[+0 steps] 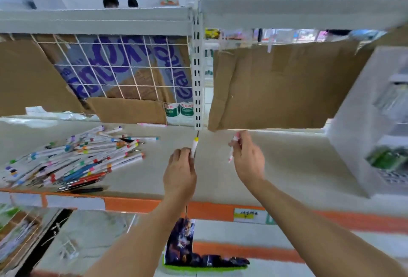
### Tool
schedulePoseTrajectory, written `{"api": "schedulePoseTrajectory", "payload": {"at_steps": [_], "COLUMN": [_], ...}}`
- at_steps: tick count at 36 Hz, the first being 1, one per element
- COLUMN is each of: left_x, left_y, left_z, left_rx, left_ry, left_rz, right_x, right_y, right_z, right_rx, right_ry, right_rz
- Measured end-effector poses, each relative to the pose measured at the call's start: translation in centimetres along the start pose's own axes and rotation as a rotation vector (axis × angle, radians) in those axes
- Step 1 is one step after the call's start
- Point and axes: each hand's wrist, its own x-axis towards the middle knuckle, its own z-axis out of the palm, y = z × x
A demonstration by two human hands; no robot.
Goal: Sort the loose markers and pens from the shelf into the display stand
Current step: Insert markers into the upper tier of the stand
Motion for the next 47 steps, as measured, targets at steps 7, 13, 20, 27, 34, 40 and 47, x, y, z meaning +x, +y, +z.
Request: {"api": "schedulePoseTrajectory", "payload": {"at_steps": [7, 13, 20, 27, 34, 40, 47], "left_x": [-0.3, -0.8, -2.3, -2.9, -1.6, 0.1, 2.3], "left_y": [6.9, 14.6, 25.3, 34.6, 39.2, 41.0, 41.2], "left_z": [4.0, 7.8, 12.0, 14.6, 15.1, 15.5, 16.3], "left_rx": [-0.115, -0.193, -0.332, -0.464, -0.462, -0.417, -0.430], "left_ry": [-0.023, -0.014, 0.002, 0.034, 0.149, 0.184, 0.195], "left_rz": [0.199, 0.303, 0.337, 0.356, 0.455, 0.450, 0.471], "right_x": [-1.6, -2.4, -1.6, 1.4, 5.5, 8.6, 10.9], "right_y": [5.3, 10.3, 15.8, 19.1, 20.3, 20.0, 20.5], "right_z": [-8.0, -15.9, -26.0, -34.3, -37.8, -37.6, -36.0], "right_rx": [-0.049, -0.101, -0.142, -0.077, -0.020, 0.016, -0.078], "right_ry": [0.158, 0.305, 0.463, 0.538, 0.574, 0.468, 0.300], "right_rz": [0.041, 0.061, 0.038, -0.014, -0.066, -0.046, -0.020]}}
